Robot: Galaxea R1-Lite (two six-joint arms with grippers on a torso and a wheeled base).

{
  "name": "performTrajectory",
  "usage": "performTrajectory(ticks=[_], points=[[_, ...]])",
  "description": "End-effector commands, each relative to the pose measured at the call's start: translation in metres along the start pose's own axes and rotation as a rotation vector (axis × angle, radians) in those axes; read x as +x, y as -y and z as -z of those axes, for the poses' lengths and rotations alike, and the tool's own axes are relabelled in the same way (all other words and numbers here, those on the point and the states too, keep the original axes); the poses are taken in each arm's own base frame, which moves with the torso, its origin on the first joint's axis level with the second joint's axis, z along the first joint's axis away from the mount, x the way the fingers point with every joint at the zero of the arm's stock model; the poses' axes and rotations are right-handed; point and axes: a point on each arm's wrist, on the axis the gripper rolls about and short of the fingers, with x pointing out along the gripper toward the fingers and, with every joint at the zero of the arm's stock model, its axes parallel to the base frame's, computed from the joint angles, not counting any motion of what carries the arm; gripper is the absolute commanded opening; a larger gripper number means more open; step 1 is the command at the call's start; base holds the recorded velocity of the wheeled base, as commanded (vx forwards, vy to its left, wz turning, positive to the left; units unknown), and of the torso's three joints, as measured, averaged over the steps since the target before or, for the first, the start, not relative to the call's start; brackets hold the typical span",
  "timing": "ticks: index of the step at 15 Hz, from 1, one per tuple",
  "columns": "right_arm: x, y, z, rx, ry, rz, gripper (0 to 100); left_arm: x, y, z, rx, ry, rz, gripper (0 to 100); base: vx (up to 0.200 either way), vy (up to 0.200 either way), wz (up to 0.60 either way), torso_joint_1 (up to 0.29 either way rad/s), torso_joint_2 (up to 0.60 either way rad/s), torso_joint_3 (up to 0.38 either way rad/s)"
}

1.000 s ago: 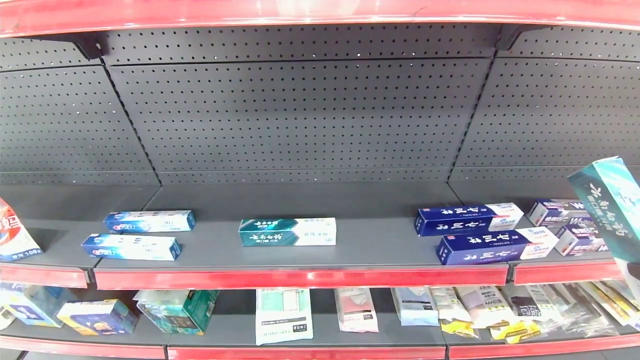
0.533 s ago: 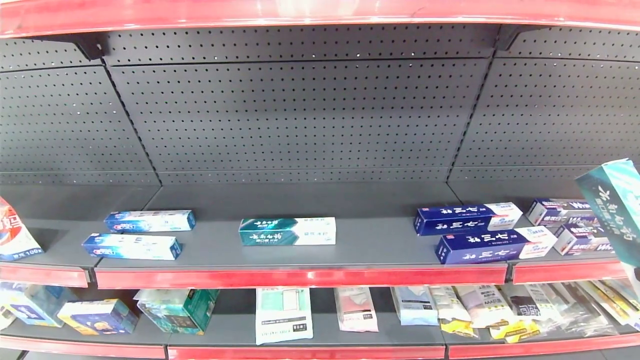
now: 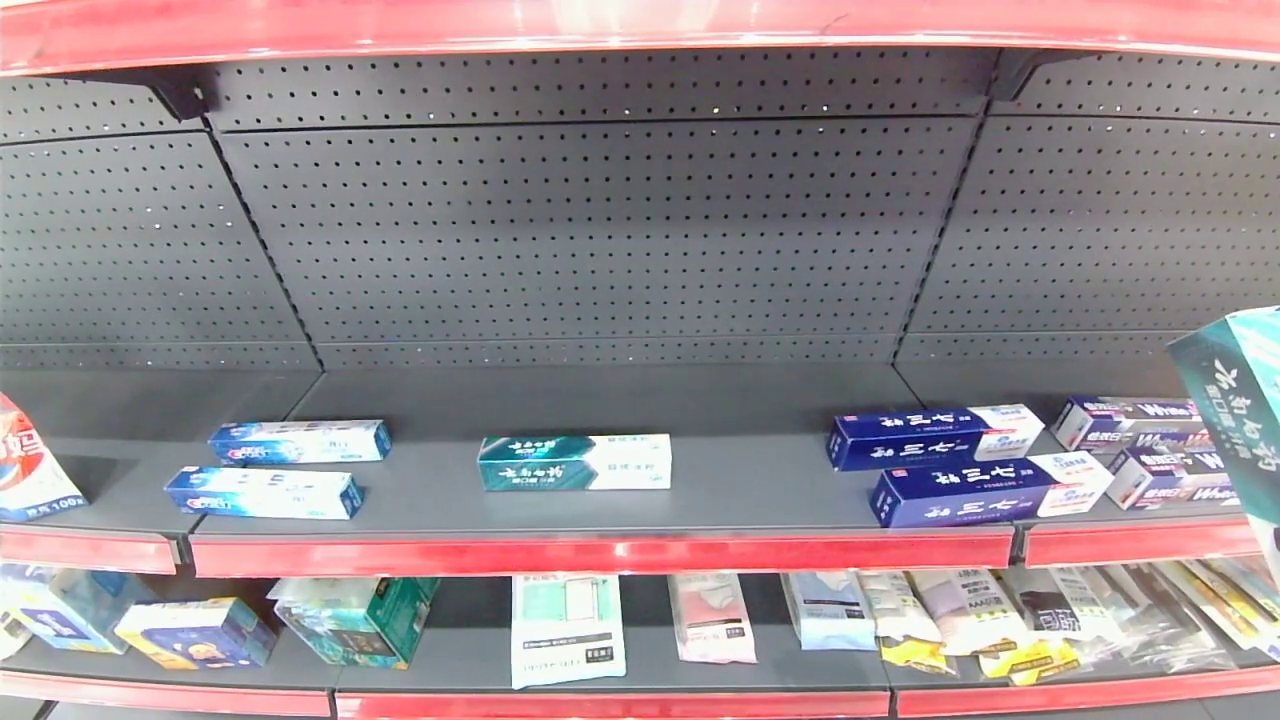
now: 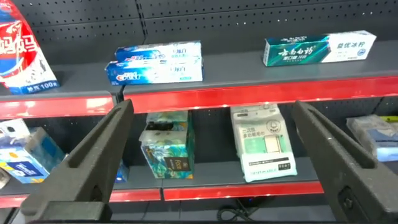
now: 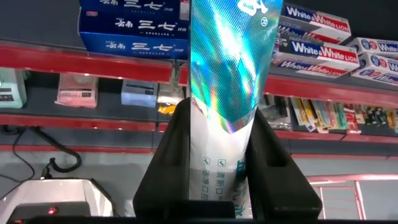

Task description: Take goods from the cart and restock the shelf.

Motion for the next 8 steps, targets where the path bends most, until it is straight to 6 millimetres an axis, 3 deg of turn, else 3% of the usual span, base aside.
performTrajectory(ticks=[1,3,4,6,8], points=[[0.001,0.0,0.0,-0.007,-0.004,-0.004,0,0.0,0.0,-0.002,0.002,0.008,0.002,100,0.0,0.0,0.0,0.0,0.0,0.0],[0.0,0.0,-0.001,-0.006,0.005,0.0,0,-0.001,-0.006,-0.081,-0.039,0.077,0.005,100,0.0,0.0,0.0,0.0,0.0,0.0],[0.001,0.0,0.001,-0.004,-0.011,0.009,0,0.017,-0.012,-0.156,-0.207,0.107,0.042,100,0.0,0.0,0.0,0.0,0.0,0.0],[0.005,0.0,0.004,-0.002,-0.035,0.017,0,0.043,-0.012,-0.163,-0.243,0.013,0.064,100,0.0,0.0,0.0,0.0,0.0,0.0],[0.007,0.0,0.004,-0.007,-0.045,0.016,0,0.07,-0.011,-0.159,-0.257,-0.089,0.064,100,0.0,0.0,-0.6,0.0,0.0,0.0]])
